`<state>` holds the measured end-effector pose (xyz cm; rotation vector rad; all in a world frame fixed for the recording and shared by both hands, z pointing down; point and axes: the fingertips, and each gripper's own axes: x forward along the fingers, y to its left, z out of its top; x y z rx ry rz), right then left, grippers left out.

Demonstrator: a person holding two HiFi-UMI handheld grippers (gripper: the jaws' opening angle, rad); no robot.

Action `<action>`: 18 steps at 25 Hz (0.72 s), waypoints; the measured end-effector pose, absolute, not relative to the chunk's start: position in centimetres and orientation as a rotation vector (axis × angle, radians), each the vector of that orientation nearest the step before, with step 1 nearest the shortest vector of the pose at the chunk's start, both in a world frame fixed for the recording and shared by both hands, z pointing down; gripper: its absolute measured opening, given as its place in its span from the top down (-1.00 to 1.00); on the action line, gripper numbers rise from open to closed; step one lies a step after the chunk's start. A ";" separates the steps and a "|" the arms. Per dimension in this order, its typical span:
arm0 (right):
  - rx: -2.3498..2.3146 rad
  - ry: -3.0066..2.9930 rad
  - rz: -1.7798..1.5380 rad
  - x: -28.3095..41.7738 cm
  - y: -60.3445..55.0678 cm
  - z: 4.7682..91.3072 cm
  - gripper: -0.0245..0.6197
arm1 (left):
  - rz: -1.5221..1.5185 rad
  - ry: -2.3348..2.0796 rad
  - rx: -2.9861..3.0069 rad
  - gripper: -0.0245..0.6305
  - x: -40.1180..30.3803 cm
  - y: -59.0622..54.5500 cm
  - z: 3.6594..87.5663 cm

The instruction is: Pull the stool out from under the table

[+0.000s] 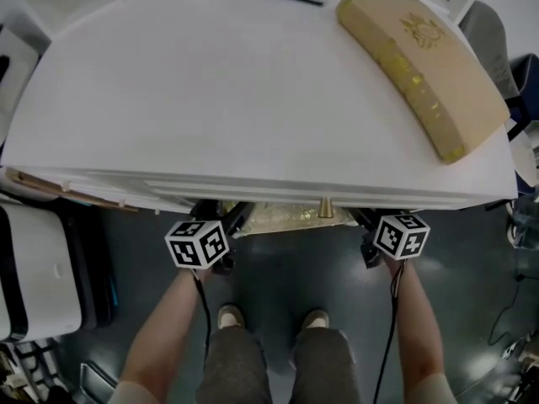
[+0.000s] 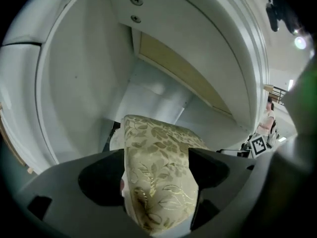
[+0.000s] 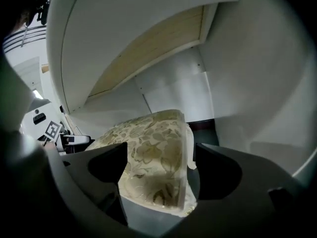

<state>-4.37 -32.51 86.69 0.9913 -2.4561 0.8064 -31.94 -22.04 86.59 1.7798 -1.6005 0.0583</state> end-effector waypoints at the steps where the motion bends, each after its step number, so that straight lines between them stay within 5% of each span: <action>1: 0.986 -2.458 0.805 -4.4 -32.9 87.1 -0.40 | 0.047 -1.599 1.771 -0.29 -32.1 -22.4 86.9; 11: 0.935 -2.529 1.009 -6.0 -34.8 89.7 -0.66 | 0.030 -1.631 1.767 -0.40 -32.8 -24.7 88.9; 18: 1.029 -2.555 1.103 -6.0 -33.8 89.7 -0.51 | 0.011 -1.563 1.689 -0.48 -33.1 -24.3 90.2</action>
